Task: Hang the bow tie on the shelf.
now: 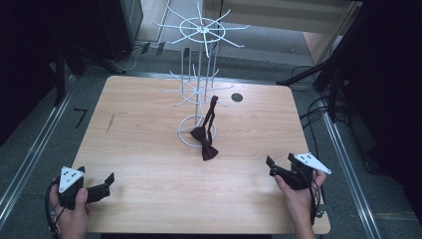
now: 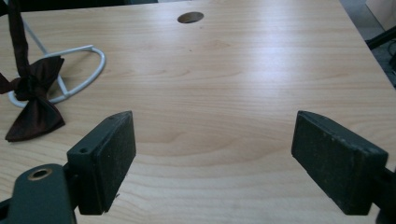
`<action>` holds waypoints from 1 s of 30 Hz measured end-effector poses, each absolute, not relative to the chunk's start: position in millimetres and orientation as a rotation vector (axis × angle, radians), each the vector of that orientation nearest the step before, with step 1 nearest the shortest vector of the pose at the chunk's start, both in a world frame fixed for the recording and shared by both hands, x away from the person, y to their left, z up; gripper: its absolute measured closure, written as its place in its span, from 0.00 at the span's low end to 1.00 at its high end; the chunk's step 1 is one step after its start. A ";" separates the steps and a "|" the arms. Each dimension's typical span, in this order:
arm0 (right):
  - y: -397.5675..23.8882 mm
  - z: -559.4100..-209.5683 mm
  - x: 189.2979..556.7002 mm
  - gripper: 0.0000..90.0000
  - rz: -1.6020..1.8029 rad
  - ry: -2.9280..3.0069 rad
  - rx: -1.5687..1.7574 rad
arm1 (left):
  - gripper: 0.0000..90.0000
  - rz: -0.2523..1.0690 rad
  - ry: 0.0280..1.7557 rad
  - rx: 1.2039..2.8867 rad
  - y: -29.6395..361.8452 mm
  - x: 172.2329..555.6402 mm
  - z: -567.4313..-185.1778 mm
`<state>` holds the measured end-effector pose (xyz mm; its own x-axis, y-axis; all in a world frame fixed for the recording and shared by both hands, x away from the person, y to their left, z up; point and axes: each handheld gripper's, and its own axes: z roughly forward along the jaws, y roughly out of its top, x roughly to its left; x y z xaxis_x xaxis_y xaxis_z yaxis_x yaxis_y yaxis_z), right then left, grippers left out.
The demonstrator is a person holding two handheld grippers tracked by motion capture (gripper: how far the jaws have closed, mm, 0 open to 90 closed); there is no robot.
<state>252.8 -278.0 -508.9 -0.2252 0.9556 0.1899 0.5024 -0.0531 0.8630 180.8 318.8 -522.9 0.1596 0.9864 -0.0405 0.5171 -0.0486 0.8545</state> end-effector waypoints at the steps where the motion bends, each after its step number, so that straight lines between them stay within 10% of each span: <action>1: -282.8 -511.0 250.1 0.16 1.218 1.739 1.551 | 0.00 0.775 1.457 1.674 318.8 180.8 -522.8; 30: -388.1 -539.1 196.3 0.15 1.130 1.576 1.722 | 0.00 0.766 1.472 1.638 322.0 180.6 -522.8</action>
